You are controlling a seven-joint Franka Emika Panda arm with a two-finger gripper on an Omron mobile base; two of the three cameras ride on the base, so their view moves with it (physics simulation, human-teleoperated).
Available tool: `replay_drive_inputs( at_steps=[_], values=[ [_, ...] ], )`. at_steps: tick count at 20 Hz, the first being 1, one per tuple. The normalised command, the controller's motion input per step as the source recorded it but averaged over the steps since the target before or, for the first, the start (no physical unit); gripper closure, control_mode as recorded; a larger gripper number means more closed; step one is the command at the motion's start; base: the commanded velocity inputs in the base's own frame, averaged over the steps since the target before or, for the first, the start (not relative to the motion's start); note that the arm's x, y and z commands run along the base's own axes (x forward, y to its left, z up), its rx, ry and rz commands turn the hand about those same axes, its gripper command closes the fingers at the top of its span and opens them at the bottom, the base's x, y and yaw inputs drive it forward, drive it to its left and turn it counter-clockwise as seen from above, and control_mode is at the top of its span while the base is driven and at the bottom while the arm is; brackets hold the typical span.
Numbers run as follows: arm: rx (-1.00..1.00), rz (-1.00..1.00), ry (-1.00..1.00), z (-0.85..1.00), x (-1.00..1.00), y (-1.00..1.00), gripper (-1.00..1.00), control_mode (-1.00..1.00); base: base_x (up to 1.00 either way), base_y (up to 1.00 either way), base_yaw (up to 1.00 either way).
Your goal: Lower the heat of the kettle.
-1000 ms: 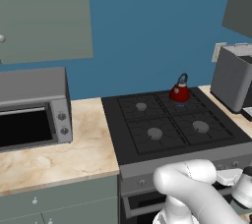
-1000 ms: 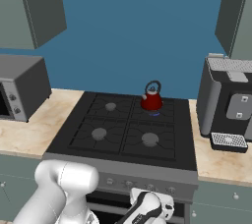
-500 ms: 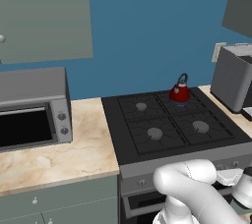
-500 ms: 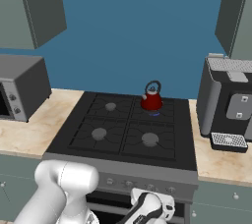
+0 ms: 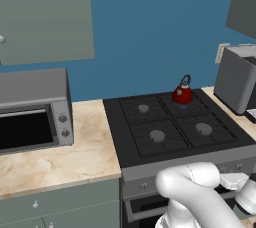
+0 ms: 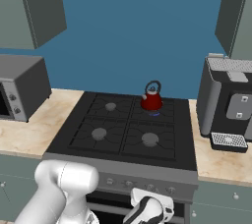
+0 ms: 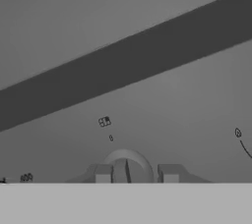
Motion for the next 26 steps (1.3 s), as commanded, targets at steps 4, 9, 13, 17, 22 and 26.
replay_drive_inputs(
  at_steps=[4, 9, 13, 17, 22, 26],
  values=[
    [0.09, 0.0, -0.02, 0.0, 0.0, 0.0, 1.0, -1.0, 0.0, 0.0, 0.0],
    [0.09, 0.0, -0.02, 0.0, 0.0, 0.0, 1.0, -1.0, 0.0, 0.0, 0.0],
    [0.06, 0.0, -0.02, 0.0, 0.0, 0.0, 1.0, -1.0, 0.0, 0.0, 0.0],
    [0.04, 0.0, 0.0, 0.0, 0.0, 0.0, 1.0, -1.0, 0.0, 0.0, 0.0],
    [0.03, 0.0, 0.0, 0.02, 0.0, 0.0, 1.0, -1.0, 0.0, 0.0, 0.0],
    [0.03, 0.01, 0.0, 0.0, 0.0, 0.02, 1.0, -1.0, 0.0, 0.0, 0.0]
  ],
)
